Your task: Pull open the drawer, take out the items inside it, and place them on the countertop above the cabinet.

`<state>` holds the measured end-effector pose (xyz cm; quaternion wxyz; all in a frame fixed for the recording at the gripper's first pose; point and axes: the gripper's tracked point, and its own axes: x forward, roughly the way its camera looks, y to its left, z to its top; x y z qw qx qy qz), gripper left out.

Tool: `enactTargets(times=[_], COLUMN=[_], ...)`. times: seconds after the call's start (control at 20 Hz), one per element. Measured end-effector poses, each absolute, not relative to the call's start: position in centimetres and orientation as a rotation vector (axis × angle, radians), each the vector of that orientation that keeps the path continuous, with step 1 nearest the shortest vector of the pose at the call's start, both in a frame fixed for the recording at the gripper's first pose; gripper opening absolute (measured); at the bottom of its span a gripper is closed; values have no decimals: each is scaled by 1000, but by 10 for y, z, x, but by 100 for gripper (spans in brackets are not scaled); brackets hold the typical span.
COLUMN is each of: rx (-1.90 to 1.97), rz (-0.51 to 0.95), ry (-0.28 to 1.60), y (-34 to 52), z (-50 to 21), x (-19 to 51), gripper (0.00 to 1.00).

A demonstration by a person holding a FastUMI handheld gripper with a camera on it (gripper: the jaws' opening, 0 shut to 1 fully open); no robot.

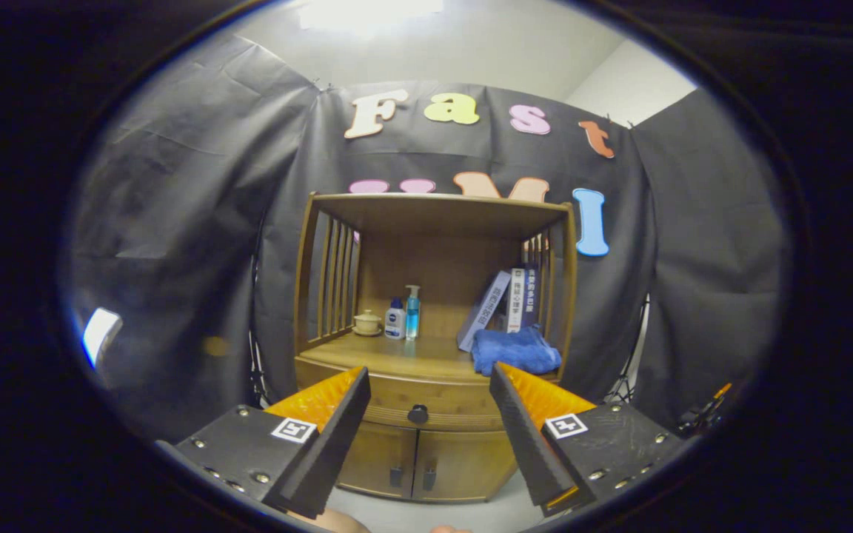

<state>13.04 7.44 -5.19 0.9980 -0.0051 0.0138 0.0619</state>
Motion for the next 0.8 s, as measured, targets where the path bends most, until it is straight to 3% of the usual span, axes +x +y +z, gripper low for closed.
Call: enactTargets(times=[0.8], rx=[-3], rz=[75], ry=[189], y=[111], z=[-223], x=[294], gripper=[97])
